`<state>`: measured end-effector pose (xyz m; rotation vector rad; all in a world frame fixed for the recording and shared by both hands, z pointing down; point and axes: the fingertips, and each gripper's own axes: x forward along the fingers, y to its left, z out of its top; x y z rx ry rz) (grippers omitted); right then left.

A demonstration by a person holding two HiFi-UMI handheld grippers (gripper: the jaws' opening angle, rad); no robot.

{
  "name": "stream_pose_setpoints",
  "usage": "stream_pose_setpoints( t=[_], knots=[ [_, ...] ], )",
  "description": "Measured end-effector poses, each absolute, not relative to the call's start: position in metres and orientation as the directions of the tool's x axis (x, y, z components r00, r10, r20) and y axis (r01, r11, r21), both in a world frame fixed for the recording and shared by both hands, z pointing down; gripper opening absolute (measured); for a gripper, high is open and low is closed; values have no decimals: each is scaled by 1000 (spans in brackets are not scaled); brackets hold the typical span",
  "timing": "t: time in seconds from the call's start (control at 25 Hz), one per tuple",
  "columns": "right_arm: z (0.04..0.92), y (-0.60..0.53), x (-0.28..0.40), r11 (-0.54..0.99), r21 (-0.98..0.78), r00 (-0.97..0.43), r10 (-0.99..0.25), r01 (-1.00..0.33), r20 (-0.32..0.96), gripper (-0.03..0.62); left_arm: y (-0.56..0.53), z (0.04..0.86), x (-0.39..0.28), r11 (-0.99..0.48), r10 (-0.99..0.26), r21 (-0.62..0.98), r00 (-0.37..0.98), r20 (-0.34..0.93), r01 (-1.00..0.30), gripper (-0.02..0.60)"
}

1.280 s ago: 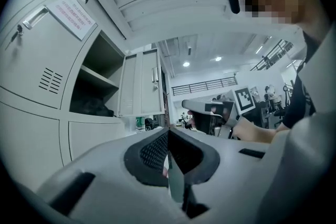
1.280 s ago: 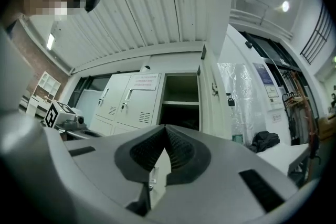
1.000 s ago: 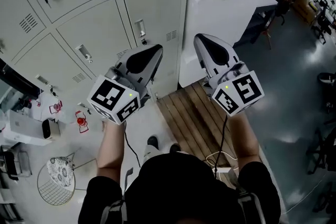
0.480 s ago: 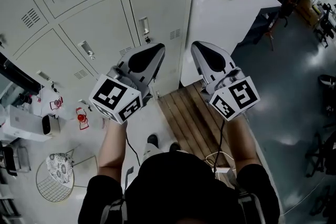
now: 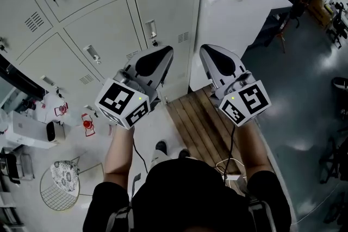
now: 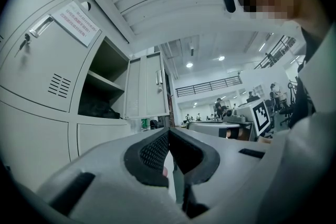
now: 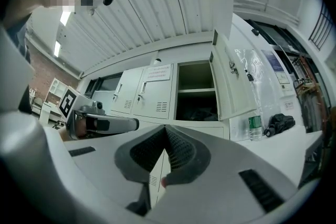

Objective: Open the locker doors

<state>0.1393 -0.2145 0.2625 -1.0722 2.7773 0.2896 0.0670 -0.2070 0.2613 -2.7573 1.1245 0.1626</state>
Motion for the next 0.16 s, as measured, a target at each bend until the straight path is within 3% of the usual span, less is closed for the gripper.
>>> stream_pose_setpoints(
  t=[0.16],
  knots=[
    [262, -213, 137, 728, 129, -737, -644, -673, -208, 5, -206, 261, 65, -703, -686, -106, 710, -160, -703, 17]
  ],
)
